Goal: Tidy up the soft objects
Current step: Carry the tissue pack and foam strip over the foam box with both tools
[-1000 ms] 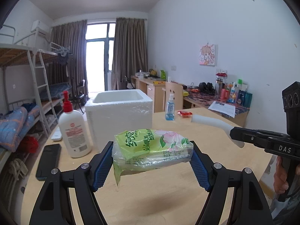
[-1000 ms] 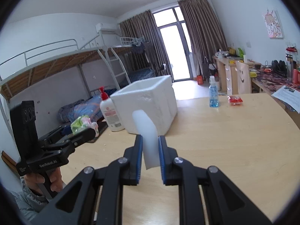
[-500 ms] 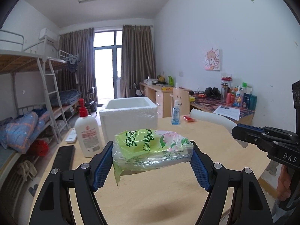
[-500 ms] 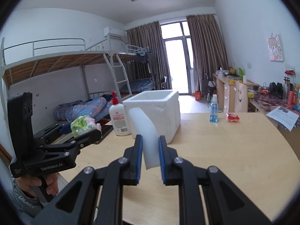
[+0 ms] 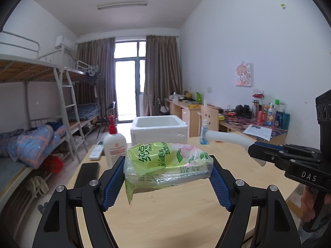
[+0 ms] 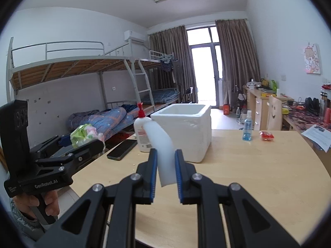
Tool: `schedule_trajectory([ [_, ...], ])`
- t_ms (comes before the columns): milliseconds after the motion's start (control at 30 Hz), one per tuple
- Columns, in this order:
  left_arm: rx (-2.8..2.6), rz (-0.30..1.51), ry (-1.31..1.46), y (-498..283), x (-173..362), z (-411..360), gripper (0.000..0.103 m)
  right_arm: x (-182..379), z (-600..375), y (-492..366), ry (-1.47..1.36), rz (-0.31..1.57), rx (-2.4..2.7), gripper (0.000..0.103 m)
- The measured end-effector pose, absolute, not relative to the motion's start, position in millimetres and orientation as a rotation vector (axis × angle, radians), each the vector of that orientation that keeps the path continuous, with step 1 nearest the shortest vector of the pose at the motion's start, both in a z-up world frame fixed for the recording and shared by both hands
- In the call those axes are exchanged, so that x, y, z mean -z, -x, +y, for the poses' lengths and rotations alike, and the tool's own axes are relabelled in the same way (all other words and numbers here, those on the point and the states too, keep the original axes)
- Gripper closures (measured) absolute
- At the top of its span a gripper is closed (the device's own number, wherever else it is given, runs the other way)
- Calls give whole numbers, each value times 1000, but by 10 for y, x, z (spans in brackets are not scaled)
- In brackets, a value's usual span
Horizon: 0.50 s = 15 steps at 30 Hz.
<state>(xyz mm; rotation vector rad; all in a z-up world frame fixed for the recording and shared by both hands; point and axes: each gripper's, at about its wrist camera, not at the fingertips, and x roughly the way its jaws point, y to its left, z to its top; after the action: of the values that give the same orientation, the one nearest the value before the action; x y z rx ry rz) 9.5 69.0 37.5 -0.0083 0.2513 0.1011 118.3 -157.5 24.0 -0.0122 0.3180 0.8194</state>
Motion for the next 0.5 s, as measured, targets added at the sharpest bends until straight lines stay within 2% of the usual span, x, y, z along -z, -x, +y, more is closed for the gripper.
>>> schedule_trajectory([
  [500,-120,253,21,-179,-395,841,26,-283,-1288,-1281,54,343,-856,83],
])
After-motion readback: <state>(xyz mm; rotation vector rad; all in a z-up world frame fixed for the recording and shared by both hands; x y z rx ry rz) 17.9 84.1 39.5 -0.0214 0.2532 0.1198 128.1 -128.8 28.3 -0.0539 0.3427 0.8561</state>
